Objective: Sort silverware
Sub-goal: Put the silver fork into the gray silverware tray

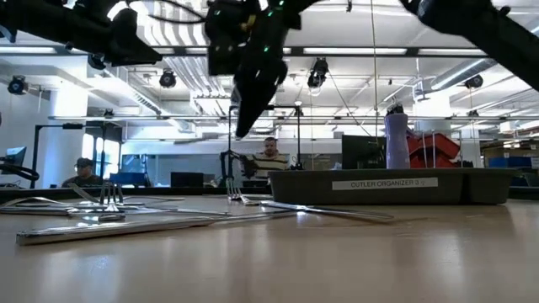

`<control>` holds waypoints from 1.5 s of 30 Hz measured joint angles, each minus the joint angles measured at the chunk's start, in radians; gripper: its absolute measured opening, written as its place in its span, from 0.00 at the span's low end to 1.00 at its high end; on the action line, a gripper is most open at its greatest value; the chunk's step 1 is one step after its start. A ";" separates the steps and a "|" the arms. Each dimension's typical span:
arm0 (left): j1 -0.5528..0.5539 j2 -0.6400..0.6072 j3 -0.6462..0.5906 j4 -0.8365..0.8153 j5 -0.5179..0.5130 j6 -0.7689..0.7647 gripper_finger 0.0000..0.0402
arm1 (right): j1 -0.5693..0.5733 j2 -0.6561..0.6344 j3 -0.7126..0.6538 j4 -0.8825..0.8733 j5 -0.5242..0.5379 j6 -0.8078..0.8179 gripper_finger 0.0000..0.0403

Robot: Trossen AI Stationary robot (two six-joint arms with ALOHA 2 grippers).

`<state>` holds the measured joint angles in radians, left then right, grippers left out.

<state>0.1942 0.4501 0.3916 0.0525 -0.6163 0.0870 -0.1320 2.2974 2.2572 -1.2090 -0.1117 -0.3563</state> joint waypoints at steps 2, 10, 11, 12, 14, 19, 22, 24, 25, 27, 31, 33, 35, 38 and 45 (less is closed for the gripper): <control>-0.005 -0.001 0.000 -0.009 0.000 -0.003 0.29 | 0.001 -0.069 -0.081 0.013 0.000 0.031 0.00; -0.039 0.005 -0.001 0.009 0.001 -0.017 0.29 | 0.004 -0.435 -0.645 0.229 0.010 0.231 0.00; -0.039 0.008 -0.001 0.020 0.002 -0.018 0.29 | 0.004 -0.478 -0.717 0.269 0.012 0.256 0.00; -0.039 0.011 -0.001 0.034 0.005 -0.016 0.29 | 0.004 -0.514 -0.786 0.312 0.028 0.280 0.00; -0.039 0.023 -0.001 0.073 0.005 -0.007 0.29 | 0.004 -0.571 -0.907 0.372 0.075 0.324 0.00; -0.039 0.076 -0.001 0.155 0.007 0.008 0.29 | 0.003 -0.630 -1.111 0.525 0.087 0.400 0.00; -0.039 0.117 -0.001 0.209 0.008 0.016 0.29 | 0.003 -0.620 -1.174 0.611 0.086 0.412 0.00; -0.039 0.140 -0.001 0.234 0.009 0.017 0.29 | 0.003 -0.607 -1.194 0.636 0.086 0.411 0.00; -0.039 0.152 -0.001 0.236 0.009 0.017 0.29 | 0.003 -0.600 -1.202 0.637 0.087 0.411 0.00; -0.039 0.175 -0.001 0.246 0.010 0.015 0.29 | 0.003 -0.595 -1.216 0.639 0.086 0.412 0.00; -0.038 0.230 -0.001 0.250 0.039 -0.025 0.29 | 0.003 -0.594 -1.235 0.672 0.086 0.415 0.00; -0.038 0.276 -0.001 0.246 0.096 -0.065 0.29 | 0.003 -0.594 -1.237 0.668 0.086 0.416 0.02; -0.038 0.332 -0.001 0.245 0.145 -0.091 0.29 | 0.003 -0.594 -1.234 0.664 0.086 0.420 0.05; -0.038 0.421 -0.001 0.246 0.155 -0.113 0.29 | 0.003 -0.594 -1.211 0.615 0.084 0.422 0.12; -0.036 0.585 0.001 0.255 0.155 -0.190 0.29 | 0.003 -0.594 -1.083 0.467 0.087 0.380 0.26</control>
<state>0.1578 1.0356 0.3923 0.3073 -0.4614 -0.1030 -0.1291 1.7039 1.1742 -0.7420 -0.0248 0.0239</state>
